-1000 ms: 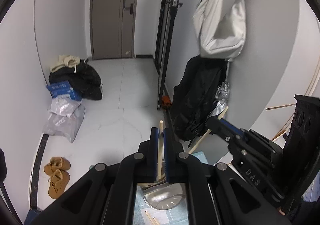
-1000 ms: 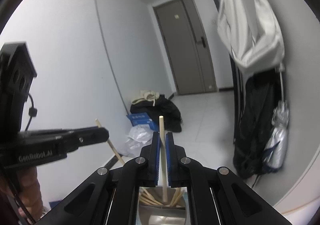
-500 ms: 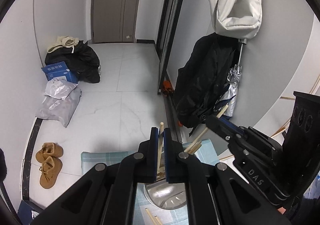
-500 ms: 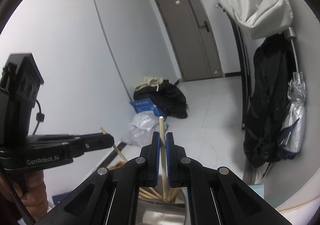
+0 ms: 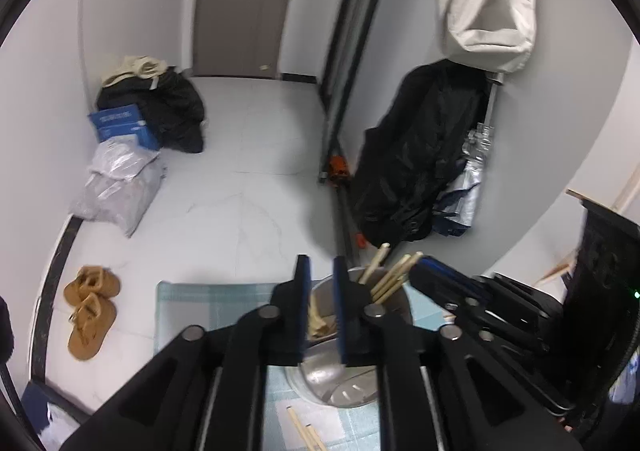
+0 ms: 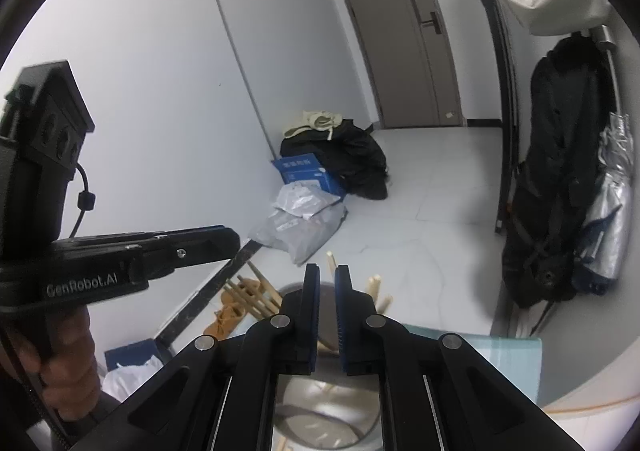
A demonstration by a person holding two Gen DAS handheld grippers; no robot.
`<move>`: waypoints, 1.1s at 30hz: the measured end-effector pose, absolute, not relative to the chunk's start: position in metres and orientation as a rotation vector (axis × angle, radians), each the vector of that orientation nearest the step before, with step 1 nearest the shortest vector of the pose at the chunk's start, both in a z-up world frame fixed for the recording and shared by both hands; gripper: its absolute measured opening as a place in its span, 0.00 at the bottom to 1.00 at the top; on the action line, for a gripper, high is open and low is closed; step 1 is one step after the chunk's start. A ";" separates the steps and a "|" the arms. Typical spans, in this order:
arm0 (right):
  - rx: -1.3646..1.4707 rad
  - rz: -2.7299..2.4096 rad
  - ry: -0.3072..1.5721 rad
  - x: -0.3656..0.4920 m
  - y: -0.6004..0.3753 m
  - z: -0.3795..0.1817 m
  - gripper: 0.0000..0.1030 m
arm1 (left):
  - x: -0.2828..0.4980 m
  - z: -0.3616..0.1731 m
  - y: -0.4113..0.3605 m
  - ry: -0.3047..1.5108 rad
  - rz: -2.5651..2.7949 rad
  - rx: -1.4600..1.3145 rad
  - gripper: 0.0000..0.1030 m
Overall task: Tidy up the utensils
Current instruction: 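Lower both chopsticks into the holder and open both grippers, then withdraw both open grippers from the holder toward the last chopsticks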
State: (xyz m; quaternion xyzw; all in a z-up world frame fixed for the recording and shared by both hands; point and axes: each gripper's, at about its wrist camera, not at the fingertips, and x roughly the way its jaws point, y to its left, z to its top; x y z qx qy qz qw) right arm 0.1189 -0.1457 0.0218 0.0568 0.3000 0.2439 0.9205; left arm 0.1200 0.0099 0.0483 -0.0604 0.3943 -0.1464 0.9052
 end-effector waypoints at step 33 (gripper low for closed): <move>0.158 0.406 0.462 -0.029 -0.160 0.045 0.65 | 0.006 0.051 0.028 0.632 -0.068 -0.132 0.87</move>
